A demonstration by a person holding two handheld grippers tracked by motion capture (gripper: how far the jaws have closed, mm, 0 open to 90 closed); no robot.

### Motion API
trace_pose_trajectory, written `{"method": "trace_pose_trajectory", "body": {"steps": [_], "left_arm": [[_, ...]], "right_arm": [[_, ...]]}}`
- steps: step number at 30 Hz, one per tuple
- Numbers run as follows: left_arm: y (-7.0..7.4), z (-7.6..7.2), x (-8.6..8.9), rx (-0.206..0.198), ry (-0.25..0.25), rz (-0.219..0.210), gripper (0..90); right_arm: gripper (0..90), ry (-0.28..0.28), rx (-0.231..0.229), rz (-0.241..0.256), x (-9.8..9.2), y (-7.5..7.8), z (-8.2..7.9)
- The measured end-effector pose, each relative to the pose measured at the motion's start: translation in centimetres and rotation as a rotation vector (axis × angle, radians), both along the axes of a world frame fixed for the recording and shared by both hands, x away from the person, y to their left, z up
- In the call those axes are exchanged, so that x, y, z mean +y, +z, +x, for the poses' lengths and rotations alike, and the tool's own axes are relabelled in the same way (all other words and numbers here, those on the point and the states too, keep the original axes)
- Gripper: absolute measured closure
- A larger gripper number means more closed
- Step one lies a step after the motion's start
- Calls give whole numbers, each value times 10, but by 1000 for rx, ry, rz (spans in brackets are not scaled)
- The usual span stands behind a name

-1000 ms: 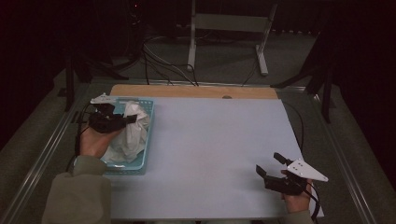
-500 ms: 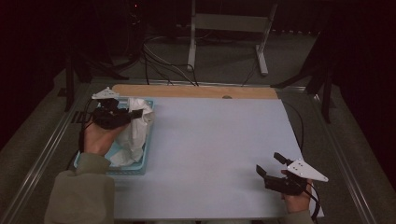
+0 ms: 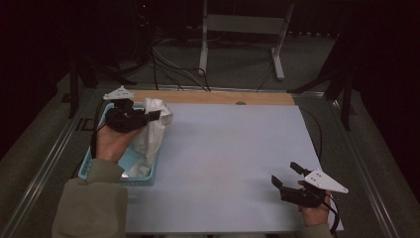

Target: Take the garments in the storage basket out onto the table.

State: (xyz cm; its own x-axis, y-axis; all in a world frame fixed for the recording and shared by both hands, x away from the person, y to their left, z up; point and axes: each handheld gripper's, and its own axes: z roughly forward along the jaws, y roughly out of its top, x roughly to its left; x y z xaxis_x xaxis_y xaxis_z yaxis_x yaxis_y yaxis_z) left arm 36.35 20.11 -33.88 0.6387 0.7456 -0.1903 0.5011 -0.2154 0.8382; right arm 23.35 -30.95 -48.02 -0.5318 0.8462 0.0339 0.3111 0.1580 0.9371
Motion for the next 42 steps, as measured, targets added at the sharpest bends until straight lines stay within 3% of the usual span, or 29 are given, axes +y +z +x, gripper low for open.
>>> {"method": "trace_pose_trajectory", "body": {"steps": [7,15,27,42], "left_arm": [[4,3,-13,-5,-21,6,790],[7,6,-26,-20,-49,-36,790],[12,10,-52,-23,-100,-14,790],[6,16,-87,-16,-168,1,791]], "right_arm": [[138,-5,6,1,-1,0,0],[140,-11,7,3,-1,0,1],[140,-12,7,5,-1,0,1],[140,-12,4,10,-2,1,1]]}}
